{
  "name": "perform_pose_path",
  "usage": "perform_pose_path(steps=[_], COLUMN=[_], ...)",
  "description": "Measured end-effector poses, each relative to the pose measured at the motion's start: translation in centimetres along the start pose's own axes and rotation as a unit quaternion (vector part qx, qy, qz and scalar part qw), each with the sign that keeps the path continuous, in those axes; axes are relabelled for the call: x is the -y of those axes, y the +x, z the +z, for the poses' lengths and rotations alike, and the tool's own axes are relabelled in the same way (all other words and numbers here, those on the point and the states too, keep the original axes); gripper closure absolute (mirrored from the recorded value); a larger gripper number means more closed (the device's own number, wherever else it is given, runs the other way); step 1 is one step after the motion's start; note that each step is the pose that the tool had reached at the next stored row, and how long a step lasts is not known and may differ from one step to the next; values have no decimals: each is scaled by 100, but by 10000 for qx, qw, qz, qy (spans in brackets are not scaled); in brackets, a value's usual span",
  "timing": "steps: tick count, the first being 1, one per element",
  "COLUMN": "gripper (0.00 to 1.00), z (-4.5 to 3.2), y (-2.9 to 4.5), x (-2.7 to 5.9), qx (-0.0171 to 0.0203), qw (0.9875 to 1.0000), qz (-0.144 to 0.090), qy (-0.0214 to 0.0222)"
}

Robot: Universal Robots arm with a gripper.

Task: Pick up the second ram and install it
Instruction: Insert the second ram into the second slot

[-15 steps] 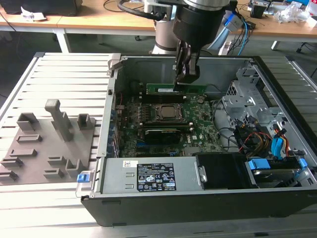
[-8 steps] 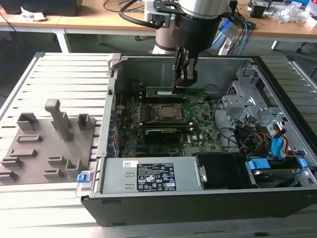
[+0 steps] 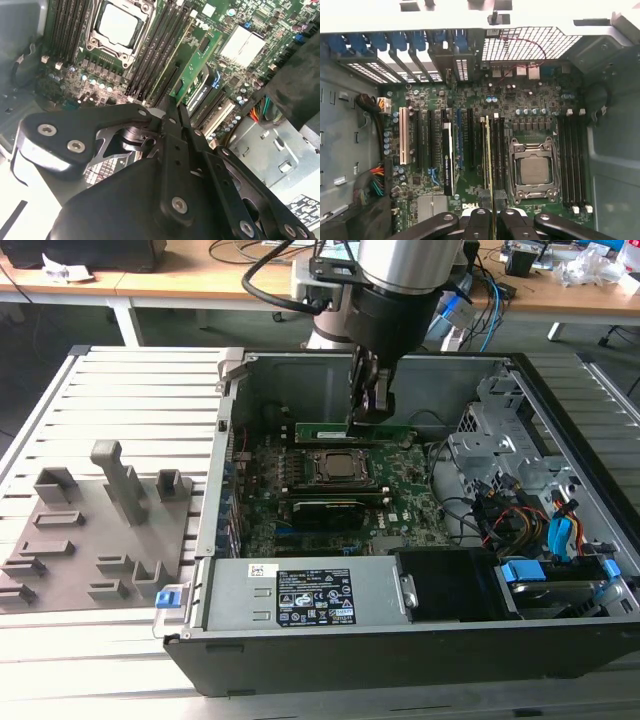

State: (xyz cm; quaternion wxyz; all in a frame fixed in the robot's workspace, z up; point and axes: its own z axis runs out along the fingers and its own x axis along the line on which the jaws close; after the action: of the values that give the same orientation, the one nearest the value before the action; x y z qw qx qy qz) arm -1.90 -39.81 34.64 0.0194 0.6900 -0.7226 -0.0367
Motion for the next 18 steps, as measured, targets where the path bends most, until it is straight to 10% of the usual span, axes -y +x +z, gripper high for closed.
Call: perform_pose_path(steps=[18], gripper=[87], z=[271], y=[6], x=[22], qx=[0], qw=[10000], qz=[0], qy=[0])
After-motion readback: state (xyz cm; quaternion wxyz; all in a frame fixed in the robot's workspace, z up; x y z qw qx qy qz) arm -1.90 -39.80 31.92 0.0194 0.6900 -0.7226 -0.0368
